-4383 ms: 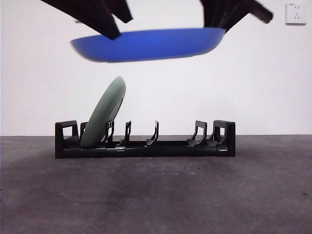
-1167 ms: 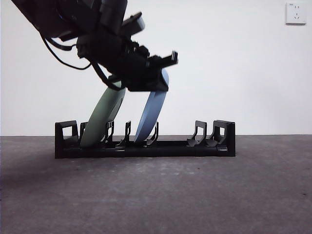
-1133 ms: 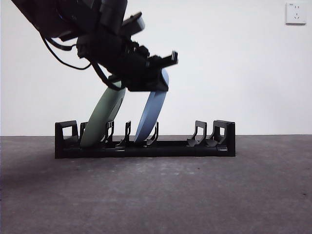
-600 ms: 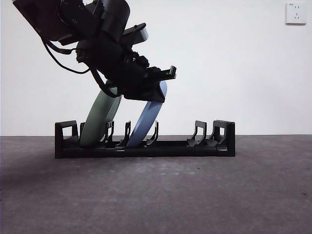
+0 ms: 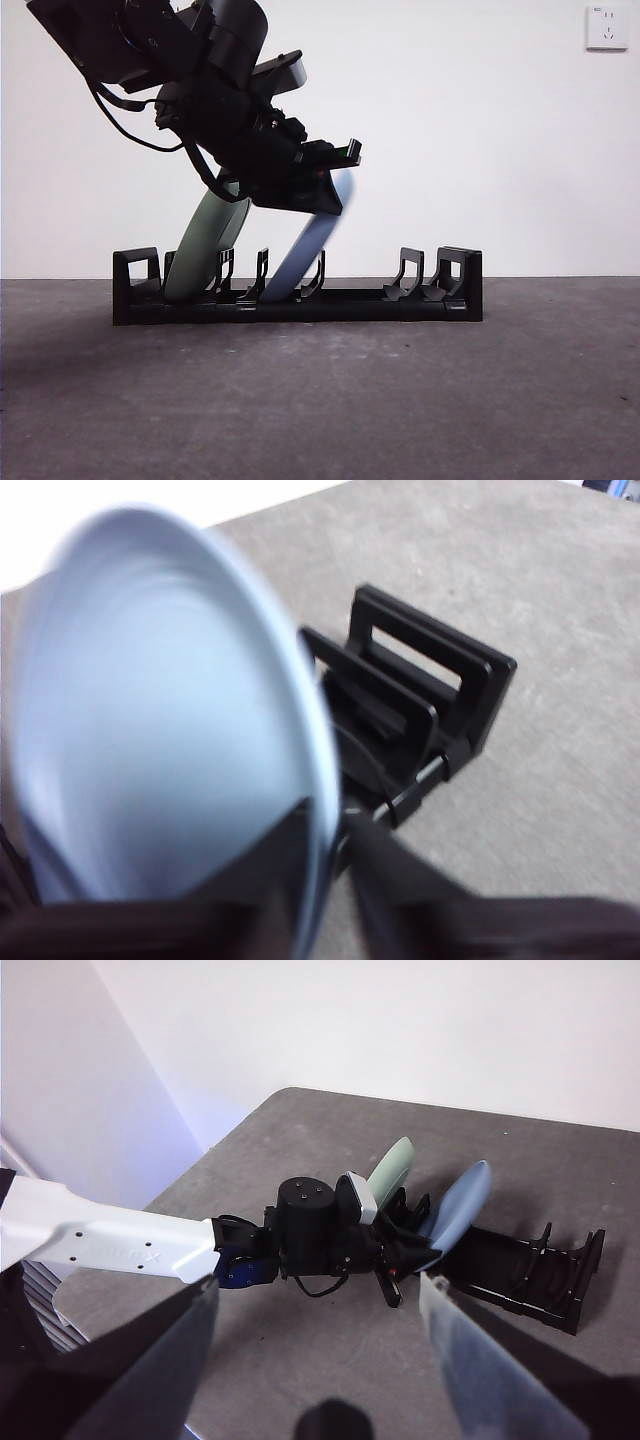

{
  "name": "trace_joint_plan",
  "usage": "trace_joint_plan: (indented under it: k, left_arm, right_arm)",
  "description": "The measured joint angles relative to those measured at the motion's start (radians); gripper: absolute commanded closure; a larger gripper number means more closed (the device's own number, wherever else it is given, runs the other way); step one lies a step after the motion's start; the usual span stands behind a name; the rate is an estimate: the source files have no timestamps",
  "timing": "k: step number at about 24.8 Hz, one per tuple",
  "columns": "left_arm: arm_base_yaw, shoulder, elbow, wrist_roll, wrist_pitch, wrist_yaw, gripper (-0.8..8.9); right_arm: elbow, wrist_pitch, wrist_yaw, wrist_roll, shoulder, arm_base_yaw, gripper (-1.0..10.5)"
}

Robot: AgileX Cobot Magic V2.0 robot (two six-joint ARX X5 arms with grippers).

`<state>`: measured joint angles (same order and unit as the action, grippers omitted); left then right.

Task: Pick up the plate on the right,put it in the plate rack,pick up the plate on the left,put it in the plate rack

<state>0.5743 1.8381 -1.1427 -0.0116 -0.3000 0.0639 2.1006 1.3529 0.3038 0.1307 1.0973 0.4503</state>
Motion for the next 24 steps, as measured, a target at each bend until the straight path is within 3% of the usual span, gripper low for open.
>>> trace_joint_plan:
  k: [14,24]
  left_arm:
    - [0.000,-0.037,0.000,0.058,0.125,0.052,6.15]
    - [0.010,-0.270,0.000,0.077,0.228,0.170,6.17]
  right_arm:
    - [0.000,0.000,0.000,0.000,0.000,0.000,6.0]
    - [0.000,0.000,0.000,0.000,0.000,0.000,6.0]
